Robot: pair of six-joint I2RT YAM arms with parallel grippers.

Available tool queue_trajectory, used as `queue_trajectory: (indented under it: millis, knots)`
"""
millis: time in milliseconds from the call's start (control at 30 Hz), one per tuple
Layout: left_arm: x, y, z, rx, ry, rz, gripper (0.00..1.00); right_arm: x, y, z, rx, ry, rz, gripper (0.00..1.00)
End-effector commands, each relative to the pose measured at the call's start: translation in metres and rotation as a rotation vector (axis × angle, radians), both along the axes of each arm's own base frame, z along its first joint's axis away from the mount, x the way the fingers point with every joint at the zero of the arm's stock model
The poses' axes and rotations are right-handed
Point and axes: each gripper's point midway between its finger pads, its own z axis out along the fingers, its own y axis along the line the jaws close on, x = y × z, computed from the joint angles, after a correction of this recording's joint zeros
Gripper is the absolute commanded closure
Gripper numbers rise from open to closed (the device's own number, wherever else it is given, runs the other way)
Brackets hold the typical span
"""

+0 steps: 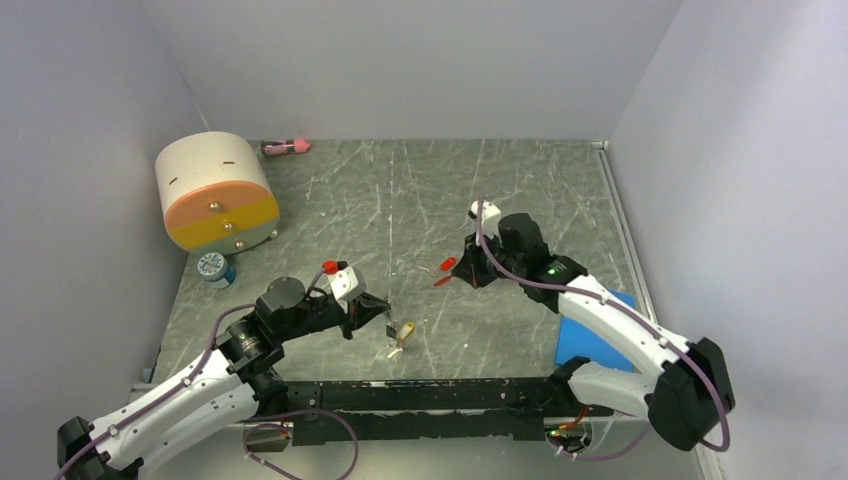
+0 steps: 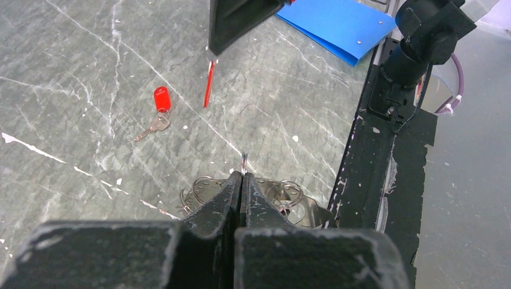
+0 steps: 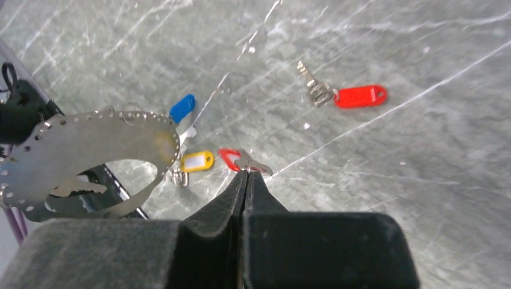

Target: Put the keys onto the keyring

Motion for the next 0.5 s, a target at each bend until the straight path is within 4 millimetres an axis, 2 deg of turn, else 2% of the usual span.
queue_trajectory:
  millis: [0,100,200,367,467]
  knots:
    - [0.0,-0.006,0.032,-0.065,-0.054,-0.023,0.97,0.023,-0.014,0.04,0.0,-0.176,-0.098,1.0]
    - [0.0,-0.008,0.032,-0.063,-0.052,-0.03,0.97,0.03,-0.024,0.052,-0.007,-0.238,-0.159,1.0]
    - [0.001,-0.009,0.031,-0.07,-0.05,-0.03,0.97,0.028,-0.023,0.069,0.04,-0.322,-0.133,1.0]
    - [0.0,-0.012,0.032,-0.085,-0.05,-0.041,0.97,0.019,-0.024,0.085,0.086,-0.365,-0.116,1.0]
    - [0.001,-0.013,0.032,-0.096,-0.056,-0.039,0.97,0.003,-0.015,0.091,0.115,-0.387,-0.003,1.0]
